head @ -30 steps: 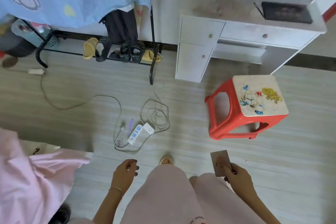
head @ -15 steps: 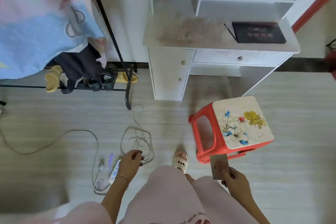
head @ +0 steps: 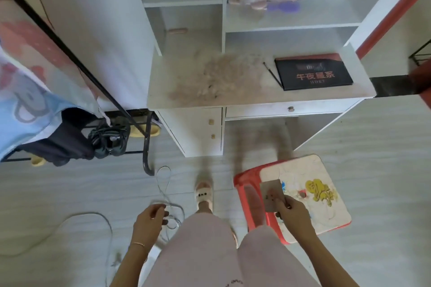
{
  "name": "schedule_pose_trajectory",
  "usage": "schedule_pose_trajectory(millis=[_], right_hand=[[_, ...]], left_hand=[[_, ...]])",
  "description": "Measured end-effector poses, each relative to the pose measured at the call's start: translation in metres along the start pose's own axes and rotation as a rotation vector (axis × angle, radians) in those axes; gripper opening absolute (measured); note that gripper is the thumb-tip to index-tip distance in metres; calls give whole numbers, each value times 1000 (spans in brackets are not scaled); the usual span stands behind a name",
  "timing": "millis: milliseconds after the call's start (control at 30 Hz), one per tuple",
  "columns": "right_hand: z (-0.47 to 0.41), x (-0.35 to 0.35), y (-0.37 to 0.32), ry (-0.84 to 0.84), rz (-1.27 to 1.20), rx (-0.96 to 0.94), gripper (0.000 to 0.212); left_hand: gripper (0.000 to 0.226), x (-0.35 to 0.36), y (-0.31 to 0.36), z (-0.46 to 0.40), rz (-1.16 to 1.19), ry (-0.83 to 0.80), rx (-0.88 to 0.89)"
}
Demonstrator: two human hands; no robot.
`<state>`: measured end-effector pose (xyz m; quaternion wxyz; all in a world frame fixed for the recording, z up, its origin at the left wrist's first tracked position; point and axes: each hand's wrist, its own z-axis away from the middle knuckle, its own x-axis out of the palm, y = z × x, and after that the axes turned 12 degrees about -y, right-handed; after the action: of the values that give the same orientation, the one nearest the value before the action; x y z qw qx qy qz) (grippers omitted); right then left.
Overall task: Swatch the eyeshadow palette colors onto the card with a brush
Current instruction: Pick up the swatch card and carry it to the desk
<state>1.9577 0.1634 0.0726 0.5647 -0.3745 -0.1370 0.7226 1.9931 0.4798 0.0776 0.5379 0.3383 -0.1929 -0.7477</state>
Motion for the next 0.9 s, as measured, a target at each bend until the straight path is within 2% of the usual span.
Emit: schedule_pose_trajectory(millis=[233, 400, 600, 767, 900], right_hand=[[-61, -12, -40, 86, -118, 103, 23], [-106, -27, -93, 135, -93, 80, 20], [-144, -44, -156, 189, -41, 42, 30], [-160, -44, -182, 208, -67, 54, 41], [-173, -64, -195, 231, -90, 60, 29]], left_hand=[[16, -5, 69, -91, -71, -71, -5], [16, -10, 152, -165, -215, -169, 114], [16, -8, 240, -218, -341, -282, 235], [19, -3, 263, -241, -388, -287, 253], [22, 8, 265, -249, -431, -243, 309]])
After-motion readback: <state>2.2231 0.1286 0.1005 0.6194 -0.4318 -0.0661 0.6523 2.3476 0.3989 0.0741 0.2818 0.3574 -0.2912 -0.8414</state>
